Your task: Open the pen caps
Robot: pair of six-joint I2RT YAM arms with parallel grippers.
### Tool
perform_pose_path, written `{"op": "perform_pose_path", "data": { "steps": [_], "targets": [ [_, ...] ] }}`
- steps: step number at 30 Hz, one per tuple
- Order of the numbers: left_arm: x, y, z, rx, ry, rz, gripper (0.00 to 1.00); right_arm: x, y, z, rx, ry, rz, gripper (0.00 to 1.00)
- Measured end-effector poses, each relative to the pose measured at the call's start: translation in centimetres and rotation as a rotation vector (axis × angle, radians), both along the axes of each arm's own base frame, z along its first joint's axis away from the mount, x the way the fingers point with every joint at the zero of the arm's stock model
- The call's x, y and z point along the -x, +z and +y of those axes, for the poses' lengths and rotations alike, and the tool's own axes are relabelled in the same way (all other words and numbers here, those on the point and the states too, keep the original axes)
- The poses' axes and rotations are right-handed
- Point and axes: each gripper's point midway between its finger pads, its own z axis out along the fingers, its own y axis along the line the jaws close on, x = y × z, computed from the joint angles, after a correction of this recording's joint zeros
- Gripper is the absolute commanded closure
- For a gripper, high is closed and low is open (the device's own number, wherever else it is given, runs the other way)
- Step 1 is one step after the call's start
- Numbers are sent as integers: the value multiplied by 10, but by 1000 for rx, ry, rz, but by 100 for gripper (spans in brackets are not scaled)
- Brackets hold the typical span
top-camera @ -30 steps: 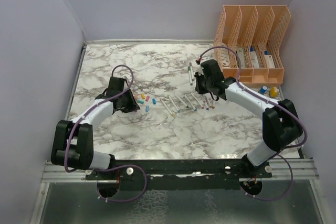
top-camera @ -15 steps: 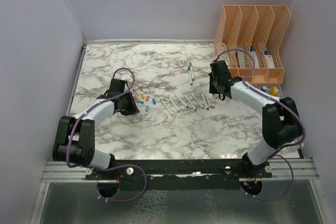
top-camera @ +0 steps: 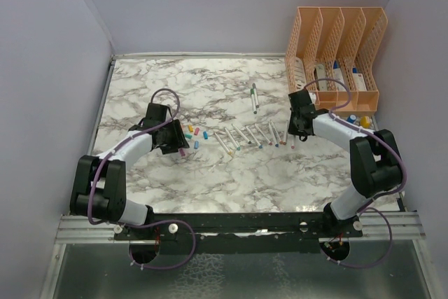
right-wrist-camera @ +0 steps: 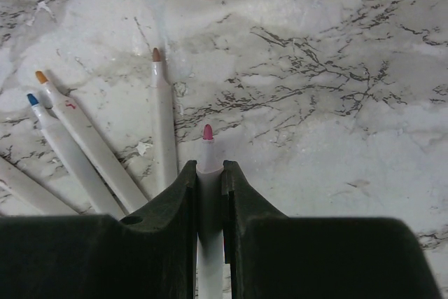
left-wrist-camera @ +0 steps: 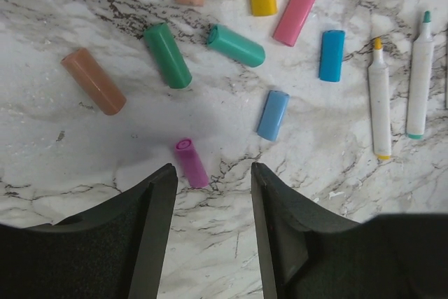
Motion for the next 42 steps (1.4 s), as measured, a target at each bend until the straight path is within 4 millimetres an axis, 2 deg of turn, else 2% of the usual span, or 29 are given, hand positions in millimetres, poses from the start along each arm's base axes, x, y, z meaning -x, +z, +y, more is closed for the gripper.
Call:
{"op": "perform_pose_path", "data": {
  "steps": [4, 5, 6, 8, 9, 12, 21, 24, 27, 29, 31, 33, 36, 40, 42],
  "targets": [
    [-12, 17, -1, 6, 2, -52, 50, 4, -8, -7, 2, -25, 20, 99],
    [-14, 23, -1, 6, 4, -69, 50, 4, -10, -8, 2, -29, 26, 95],
    [-16, 27, -2, 8, 5, -83, 50, 4, -12, -9, 3, -34, 29, 90],
    [-20, 34, -2, 9, 7, -106, 50, 5, -16, -12, 4, -40, 38, 69],
    [-21, 36, -1, 8, 8, -112, 50, 5, -17, -12, 5, -41, 41, 63],
    [-22, 37, -1, 8, 9, -116, 50, 6, -20, -14, 1, -54, 46, 49],
    [-21, 38, -1, 6, 11, -113, 50, 4, -17, -16, -5, -62, 30, 44],
    [-23, 45, -1, 10, 14, -128, 43, 2, -5, -17, -4, -54, 7, 44],
    [-30, 57, -3, 20, 19, -160, 30, -5, 13, -14, -6, -30, -33, 43],
    [-35, 67, -4, 28, 22, -191, 21, -13, 26, -8, -17, -1, -67, 43],
    [-38, 76, -5, 37, 26, -218, 3, -24, 42, 3, -29, 50, -109, 43],
    [-42, 84, -6, 48, 31, -245, 1, -32, 53, 19, -43, 110, -140, 43],
    [-48, 94, -11, 85, 37, -277, 1, -47, 69, 57, -76, 234, -189, 42],
    [-54, 104, -19, 145, 36, -306, 1, -74, 68, 101, -100, 353, -203, 45],
    [-56, 108, -22, 168, 35, -318, 1, -88, 62, 112, -103, 379, -200, 46]
  ]
}}
